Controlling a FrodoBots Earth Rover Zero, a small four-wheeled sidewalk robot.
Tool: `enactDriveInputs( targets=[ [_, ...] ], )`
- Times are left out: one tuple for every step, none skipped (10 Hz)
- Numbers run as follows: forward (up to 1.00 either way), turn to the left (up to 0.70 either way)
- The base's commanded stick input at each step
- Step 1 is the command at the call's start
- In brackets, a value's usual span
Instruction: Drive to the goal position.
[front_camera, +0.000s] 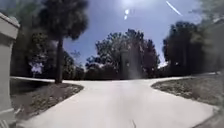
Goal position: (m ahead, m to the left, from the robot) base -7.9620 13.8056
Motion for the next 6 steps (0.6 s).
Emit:
enactDriveInputs(
  targets=[
    [0.45,0.00],
    [0.45,0.00],
    [0.45,0.00],
    [0.45,0.00],
    [0.45,0.00],
    [0.45,0.00]
  ],
)
